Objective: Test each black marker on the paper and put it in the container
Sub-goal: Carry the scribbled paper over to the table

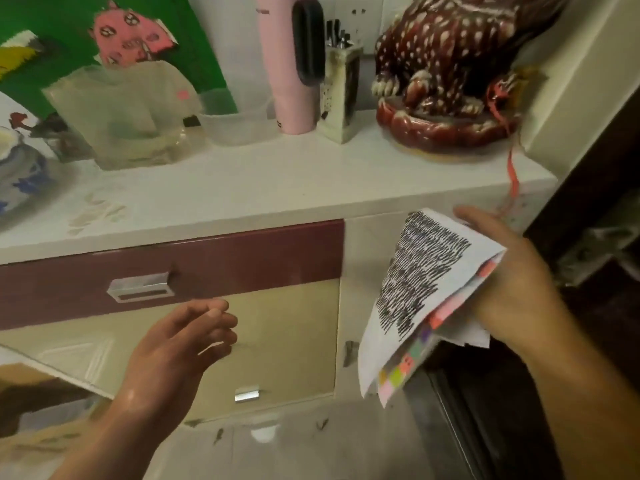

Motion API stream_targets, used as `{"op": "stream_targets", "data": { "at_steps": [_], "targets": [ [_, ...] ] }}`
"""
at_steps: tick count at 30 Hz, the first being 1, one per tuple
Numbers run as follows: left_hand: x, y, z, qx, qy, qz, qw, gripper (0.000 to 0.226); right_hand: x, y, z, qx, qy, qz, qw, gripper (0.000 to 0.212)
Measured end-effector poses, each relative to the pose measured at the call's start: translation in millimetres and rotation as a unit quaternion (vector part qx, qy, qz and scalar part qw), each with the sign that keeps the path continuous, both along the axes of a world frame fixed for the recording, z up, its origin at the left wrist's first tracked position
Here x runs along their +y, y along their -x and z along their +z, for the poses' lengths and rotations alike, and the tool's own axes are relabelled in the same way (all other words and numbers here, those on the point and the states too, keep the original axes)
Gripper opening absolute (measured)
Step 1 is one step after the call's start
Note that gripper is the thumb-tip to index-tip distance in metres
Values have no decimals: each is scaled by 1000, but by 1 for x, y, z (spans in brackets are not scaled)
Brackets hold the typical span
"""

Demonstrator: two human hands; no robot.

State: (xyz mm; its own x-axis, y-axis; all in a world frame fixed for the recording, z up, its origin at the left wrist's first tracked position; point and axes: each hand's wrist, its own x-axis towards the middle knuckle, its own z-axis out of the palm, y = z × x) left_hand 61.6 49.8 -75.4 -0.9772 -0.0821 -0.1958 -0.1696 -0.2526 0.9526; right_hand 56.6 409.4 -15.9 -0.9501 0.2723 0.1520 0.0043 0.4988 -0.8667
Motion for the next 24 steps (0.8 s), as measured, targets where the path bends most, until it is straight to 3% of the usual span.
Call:
{"op": "stream_targets", "data": {
  "at_steps": [2, 3, 5, 8, 10, 12, 14, 17, 20, 24],
  "targets": [
    [18, -1, -13, -12, 15, -43, 999, 28, 11, -33, -26, -67, 13, -56, 996, 108],
    [26, -1, -20, -19, 24, -68, 997, 32, 15, -49, -41, -90, 26, -75, 993, 107],
    [45, -2, -33, -37, 40, -127, 990, 36, 23, -82, -72, -112, 81, -120, 983, 78],
    [71, -5, -52, -52, 67, -224, 971, 24, 24, -131, -117, -145, 205, -199, 947, 40],
    [82, -7, -62, -51, 92, -283, 953, 21, 14, -164, -142, -152, 269, -251, 917, 26],
    [89, -10, -69, -50, 109, -341, 932, 33, -3, -198, -161, -144, 305, -306, 890, 26],
    [90, -13, -78, -55, 120, -396, 909, 40, -27, -232, -176, -127, 329, -357, 865, 27],
    [84, -22, -101, -71, 131, -474, 868, 28, -74, -291, -196, -110, 351, -441, 819, 25],
    [76, -46, -125, -85, 150, -550, 817, 9, -139, -354, -206, -75, 384, -524, 757, 28],
    [69, -100, -144, -85, 187, -644, 737, 12, -229, -435, -209, -43, 426, -603, 673, 28]
  ]
}}
